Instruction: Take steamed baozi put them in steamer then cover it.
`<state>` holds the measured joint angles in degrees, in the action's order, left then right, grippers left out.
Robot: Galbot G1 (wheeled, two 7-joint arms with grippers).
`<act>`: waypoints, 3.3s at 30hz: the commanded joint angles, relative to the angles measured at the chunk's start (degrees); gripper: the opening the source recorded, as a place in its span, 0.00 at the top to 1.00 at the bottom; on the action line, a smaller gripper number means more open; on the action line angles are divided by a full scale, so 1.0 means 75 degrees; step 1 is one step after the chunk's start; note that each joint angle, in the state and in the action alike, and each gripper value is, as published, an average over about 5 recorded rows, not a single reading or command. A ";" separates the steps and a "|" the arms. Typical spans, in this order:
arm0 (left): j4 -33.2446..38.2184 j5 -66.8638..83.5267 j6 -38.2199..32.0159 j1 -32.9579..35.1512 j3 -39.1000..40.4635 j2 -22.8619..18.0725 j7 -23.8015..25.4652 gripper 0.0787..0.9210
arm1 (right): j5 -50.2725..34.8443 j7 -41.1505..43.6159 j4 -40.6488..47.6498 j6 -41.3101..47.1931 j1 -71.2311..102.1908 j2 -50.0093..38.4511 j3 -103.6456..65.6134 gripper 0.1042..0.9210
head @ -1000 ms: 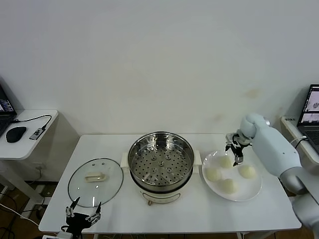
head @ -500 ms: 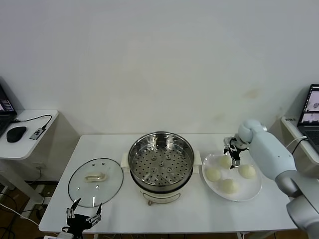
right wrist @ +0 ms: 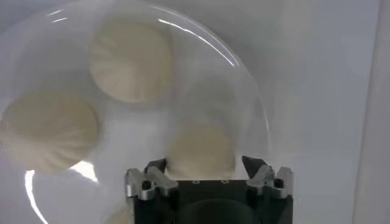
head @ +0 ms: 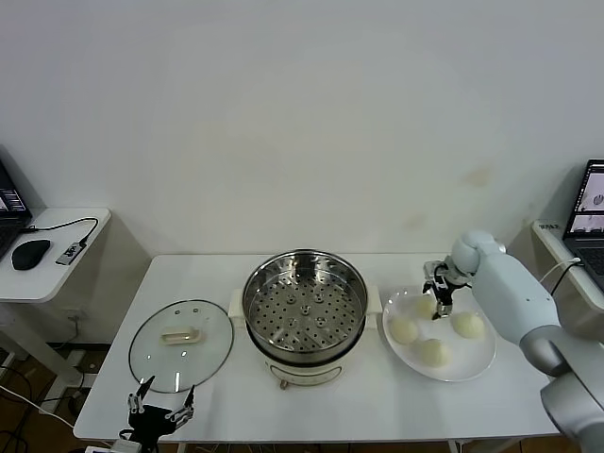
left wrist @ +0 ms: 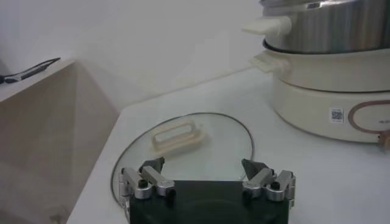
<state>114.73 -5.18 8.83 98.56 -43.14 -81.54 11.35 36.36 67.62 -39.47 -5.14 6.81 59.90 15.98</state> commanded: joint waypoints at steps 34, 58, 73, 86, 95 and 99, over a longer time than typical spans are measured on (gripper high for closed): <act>0.0418 0.0011 0.0187 0.0310 -0.0063 -0.0143 -0.0341 0.12 | -0.3870 0.1919 0.0512 -0.4593 -0.4260 0.2717 0.2848 0.35; 0.0482 -0.0046 0.0216 0.0611 -0.0137 -0.0348 -0.0317 0.12 | -0.2451 0.1565 -0.2094 -0.5650 -0.3635 0.2557 0.3880 0.35; 0.0607 0.0127 0.0252 0.0661 -0.0112 -0.0358 -0.0227 0.12 | -0.1366 0.1439 -0.1217 -0.5650 -0.2973 0.3123 0.3490 0.35; 0.0550 0.0104 0.0263 0.0649 -0.0079 -0.0387 -0.0216 0.12 | -0.1008 0.1434 -0.0907 -0.5647 -0.2561 0.3317 0.3284 0.35; 0.0505 0.0081 0.0269 0.0599 -0.0035 -0.0400 -0.0205 0.12 | -0.0986 0.1435 -0.0584 -0.5642 -0.2449 0.3432 0.3173 0.34; 0.0480 0.0080 0.0270 0.0573 -0.0027 -0.0390 -0.0199 0.12 | -0.0971 0.1428 -0.0538 -0.5639 -0.2406 0.3432 0.3130 0.33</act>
<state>118.47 -4.58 10.83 102.94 -43.39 -84.56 9.79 28.37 78.39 -44.70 -47.19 -11.92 85.20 39.84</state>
